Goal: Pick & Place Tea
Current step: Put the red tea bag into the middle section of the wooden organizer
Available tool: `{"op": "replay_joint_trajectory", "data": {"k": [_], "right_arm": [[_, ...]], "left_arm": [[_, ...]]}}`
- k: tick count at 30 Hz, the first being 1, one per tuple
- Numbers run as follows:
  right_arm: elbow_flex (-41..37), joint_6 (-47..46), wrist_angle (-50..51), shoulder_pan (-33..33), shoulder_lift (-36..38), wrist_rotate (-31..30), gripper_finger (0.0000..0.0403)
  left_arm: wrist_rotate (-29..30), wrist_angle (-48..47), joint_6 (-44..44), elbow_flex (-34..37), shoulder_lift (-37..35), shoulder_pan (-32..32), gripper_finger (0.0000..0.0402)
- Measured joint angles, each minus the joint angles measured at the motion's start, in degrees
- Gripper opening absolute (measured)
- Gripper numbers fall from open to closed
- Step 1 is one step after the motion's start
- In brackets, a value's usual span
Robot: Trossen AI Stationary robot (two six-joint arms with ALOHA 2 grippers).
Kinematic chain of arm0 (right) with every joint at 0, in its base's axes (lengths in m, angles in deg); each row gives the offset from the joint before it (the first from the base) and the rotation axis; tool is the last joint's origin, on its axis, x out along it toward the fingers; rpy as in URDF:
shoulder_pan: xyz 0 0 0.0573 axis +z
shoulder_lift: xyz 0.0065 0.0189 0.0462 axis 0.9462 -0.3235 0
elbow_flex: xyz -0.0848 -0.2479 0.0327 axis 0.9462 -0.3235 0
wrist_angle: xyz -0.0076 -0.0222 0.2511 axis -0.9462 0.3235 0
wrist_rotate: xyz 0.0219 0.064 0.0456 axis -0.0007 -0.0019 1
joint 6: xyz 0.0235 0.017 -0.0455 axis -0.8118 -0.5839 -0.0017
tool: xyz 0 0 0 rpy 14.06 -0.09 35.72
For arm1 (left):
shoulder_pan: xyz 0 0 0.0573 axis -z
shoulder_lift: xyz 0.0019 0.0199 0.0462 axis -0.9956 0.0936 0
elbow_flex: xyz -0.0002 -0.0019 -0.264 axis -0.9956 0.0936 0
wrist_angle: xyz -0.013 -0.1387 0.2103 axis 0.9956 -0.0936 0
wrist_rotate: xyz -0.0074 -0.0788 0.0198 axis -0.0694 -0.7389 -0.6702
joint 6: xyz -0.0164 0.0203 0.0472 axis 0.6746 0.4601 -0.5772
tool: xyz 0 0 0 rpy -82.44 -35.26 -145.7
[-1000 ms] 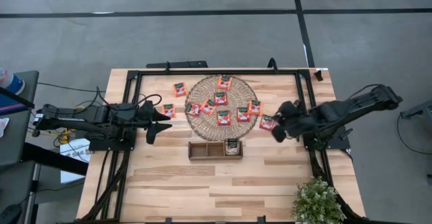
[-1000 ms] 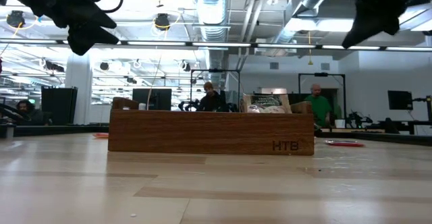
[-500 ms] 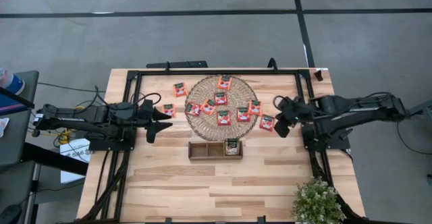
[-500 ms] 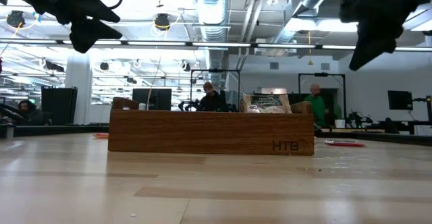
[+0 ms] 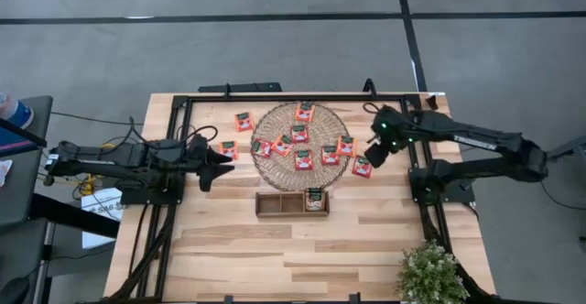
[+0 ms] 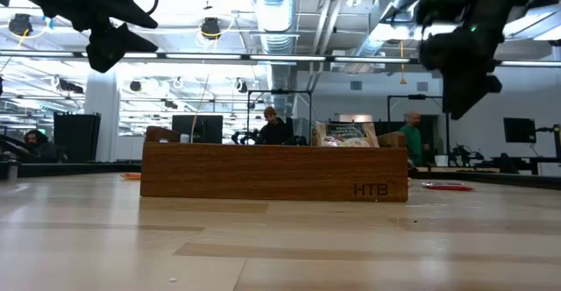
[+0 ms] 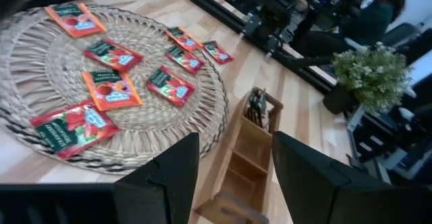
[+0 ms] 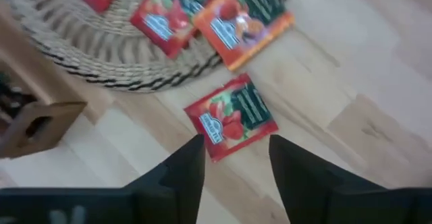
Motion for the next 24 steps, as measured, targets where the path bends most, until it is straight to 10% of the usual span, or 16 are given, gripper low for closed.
{"op": "replay_joint_trajectory", "data": {"k": [24], "right_arm": [[8.1, 7.3, -1.4, 2.0, -28.2, -5.5, 0.0113]], "left_arm": [[6.5, 0.0, 1.2, 0.0, 10.2, -0.1, 0.0179]]}}
